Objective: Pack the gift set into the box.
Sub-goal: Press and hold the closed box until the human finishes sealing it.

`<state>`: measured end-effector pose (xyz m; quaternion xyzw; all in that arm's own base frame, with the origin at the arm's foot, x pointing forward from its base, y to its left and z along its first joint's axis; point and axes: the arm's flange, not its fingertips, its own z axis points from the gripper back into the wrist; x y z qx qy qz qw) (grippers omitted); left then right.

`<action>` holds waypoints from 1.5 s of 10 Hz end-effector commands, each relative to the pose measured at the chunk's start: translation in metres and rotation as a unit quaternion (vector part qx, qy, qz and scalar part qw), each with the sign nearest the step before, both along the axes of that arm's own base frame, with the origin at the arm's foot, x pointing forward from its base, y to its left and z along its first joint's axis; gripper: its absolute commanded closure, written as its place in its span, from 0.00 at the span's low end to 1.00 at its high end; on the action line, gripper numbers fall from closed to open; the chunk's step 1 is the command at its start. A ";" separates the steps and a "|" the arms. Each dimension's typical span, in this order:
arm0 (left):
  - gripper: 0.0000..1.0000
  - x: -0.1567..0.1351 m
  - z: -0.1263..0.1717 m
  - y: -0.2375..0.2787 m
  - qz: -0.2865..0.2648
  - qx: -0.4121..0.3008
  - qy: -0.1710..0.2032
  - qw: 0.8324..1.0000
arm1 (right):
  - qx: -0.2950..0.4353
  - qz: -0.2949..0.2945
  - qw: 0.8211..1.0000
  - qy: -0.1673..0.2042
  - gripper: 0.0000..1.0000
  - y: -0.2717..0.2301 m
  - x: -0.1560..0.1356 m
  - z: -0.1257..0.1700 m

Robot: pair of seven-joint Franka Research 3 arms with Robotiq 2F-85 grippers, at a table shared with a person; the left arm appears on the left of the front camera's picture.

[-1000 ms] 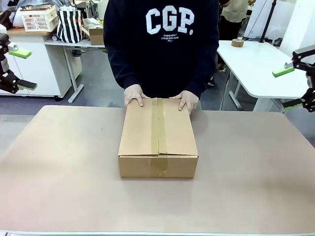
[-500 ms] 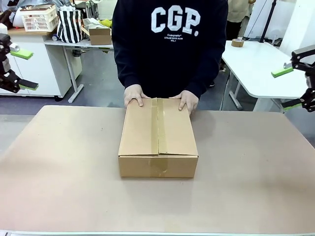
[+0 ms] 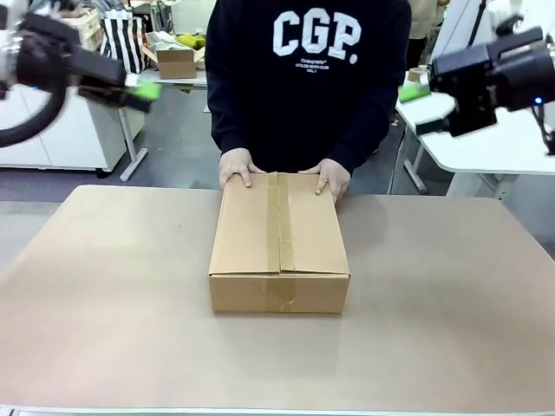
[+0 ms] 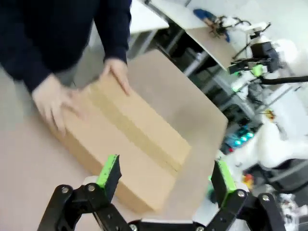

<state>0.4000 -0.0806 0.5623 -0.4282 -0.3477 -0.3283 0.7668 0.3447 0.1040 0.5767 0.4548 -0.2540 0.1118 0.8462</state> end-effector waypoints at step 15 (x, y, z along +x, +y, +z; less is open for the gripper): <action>0.00 0.008 -0.156 -0.142 -0.224 0.140 -0.218 0.939 | -0.021 0.385 0.862 -0.329 0.00 0.146 0.039 -0.163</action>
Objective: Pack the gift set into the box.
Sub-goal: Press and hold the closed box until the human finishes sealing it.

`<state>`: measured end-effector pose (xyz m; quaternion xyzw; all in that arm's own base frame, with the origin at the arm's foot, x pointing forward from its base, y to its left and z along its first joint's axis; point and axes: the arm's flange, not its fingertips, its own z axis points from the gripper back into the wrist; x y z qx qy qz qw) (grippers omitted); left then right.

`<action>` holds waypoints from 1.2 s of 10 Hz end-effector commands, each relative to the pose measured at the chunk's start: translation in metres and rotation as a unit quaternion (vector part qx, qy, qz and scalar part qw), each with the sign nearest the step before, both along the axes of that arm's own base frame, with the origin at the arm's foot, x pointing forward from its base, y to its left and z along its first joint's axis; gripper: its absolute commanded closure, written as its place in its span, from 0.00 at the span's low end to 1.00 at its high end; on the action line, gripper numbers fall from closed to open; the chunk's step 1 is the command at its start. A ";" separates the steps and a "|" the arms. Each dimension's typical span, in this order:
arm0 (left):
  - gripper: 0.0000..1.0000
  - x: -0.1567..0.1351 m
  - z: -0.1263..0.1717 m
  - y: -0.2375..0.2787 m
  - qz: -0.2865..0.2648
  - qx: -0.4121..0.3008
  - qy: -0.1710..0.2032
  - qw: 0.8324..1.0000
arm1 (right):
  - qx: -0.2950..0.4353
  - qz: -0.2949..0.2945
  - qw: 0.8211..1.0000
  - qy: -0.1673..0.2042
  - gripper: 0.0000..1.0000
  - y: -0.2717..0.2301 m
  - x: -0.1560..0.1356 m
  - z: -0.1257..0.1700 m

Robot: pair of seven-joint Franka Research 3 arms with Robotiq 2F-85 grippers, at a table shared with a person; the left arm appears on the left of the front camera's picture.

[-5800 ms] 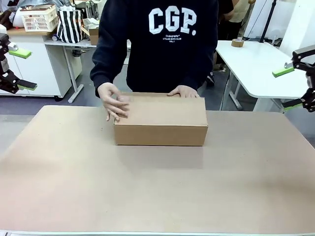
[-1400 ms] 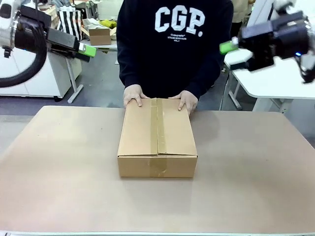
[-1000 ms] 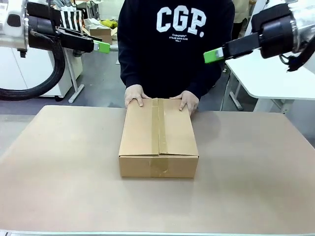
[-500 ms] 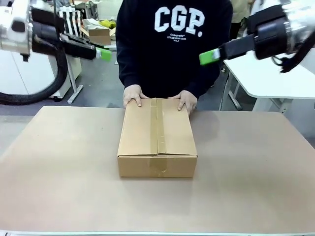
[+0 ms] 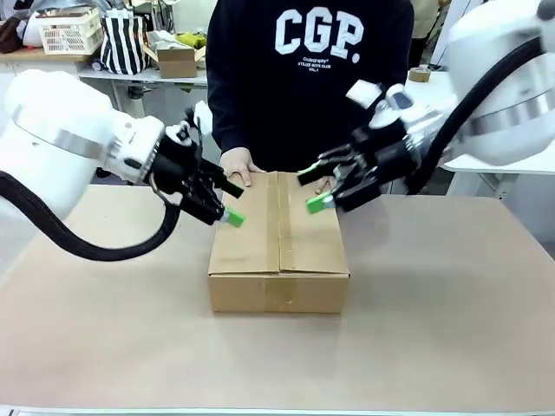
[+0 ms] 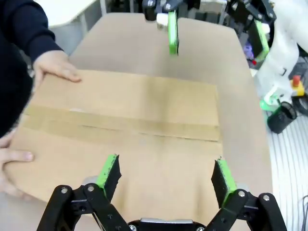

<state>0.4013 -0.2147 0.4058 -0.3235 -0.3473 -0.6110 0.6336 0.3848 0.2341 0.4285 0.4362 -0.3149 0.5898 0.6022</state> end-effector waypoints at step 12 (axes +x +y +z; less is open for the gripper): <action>0.00 0.009 -0.040 -0.010 0.004 0.030 -0.016 0.999 | -0.108 -0.079 0.988 -0.072 0.00 -0.010 0.043 -0.085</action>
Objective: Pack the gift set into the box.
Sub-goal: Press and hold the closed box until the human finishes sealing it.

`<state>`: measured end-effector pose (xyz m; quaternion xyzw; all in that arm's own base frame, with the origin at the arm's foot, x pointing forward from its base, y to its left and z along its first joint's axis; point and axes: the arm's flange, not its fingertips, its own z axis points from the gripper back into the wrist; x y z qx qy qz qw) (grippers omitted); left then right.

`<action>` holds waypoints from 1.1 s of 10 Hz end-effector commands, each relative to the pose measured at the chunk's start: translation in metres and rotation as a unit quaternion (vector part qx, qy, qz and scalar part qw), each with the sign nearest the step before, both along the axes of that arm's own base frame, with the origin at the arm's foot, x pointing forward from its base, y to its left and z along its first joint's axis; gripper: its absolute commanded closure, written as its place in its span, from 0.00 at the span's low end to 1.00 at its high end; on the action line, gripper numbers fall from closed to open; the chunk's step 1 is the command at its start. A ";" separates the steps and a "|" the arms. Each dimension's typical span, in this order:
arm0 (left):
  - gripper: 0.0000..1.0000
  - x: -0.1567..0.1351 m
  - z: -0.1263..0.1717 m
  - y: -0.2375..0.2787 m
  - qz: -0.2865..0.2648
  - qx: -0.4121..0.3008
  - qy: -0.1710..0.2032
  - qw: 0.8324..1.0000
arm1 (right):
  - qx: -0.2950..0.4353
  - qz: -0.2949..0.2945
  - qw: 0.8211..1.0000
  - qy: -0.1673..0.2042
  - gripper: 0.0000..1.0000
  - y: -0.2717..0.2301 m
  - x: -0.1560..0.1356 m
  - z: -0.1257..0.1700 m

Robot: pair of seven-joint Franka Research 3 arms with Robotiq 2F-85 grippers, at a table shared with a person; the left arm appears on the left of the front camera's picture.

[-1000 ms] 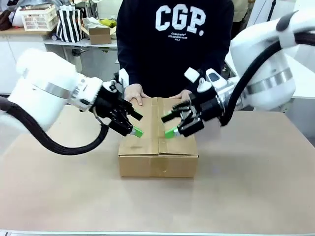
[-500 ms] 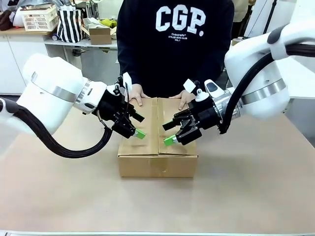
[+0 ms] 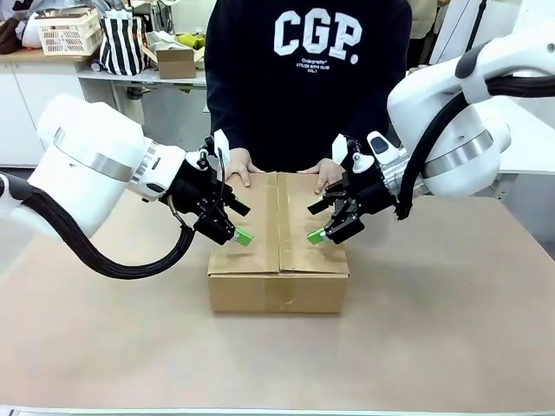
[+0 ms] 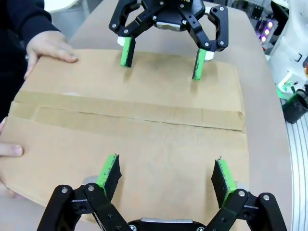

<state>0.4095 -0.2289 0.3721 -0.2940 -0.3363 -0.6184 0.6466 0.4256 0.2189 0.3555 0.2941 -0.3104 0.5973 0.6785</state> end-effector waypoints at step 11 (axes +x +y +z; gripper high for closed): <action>0.00 0.018 -0.034 0.027 0.033 -0.044 0.020 0.998 | 0.047 -0.015 0.998 0.038 0.00 -0.006 0.004 -0.021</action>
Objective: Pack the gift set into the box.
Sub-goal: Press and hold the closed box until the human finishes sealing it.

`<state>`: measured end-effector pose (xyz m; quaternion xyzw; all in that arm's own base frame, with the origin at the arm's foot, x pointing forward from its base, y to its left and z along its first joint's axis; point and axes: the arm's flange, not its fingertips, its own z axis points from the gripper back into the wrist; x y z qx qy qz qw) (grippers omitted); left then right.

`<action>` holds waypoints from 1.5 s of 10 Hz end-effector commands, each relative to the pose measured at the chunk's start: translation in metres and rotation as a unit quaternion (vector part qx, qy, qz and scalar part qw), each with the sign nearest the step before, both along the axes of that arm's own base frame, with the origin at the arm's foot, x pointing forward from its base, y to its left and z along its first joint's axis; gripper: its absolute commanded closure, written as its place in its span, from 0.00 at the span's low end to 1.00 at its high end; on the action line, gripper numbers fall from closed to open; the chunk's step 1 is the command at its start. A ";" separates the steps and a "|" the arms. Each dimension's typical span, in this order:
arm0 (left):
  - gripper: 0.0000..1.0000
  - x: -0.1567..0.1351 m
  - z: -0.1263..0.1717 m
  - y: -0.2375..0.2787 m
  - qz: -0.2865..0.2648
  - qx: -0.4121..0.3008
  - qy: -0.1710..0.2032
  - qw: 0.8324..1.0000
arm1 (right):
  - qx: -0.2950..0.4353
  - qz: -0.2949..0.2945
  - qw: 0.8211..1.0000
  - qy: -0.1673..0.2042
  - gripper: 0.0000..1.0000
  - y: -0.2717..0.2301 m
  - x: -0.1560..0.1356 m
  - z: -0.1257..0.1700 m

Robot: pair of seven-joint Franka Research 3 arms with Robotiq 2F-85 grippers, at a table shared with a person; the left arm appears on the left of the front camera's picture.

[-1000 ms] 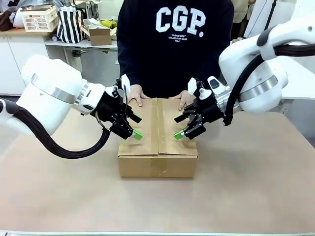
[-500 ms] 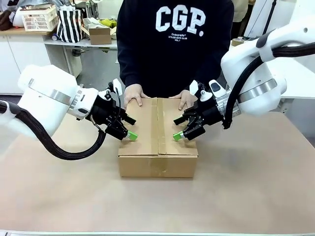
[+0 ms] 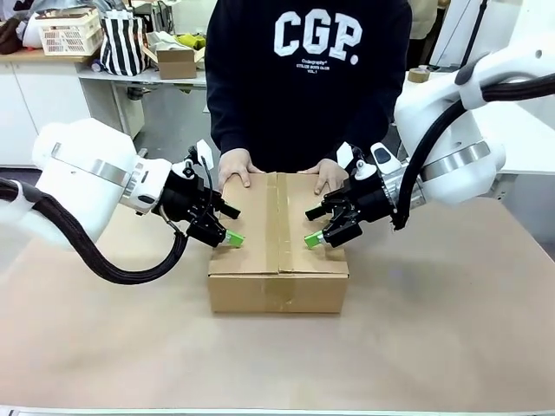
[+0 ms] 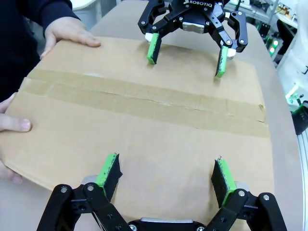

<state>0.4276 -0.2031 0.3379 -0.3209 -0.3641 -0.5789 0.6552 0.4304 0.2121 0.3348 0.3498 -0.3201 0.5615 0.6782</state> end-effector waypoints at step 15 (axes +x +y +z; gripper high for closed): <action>0.00 0.000 0.000 0.001 0.002 0.001 0.007 1.000 | -0.008 -0.005 1.000 0.002 0.00 0.001 0.000 0.000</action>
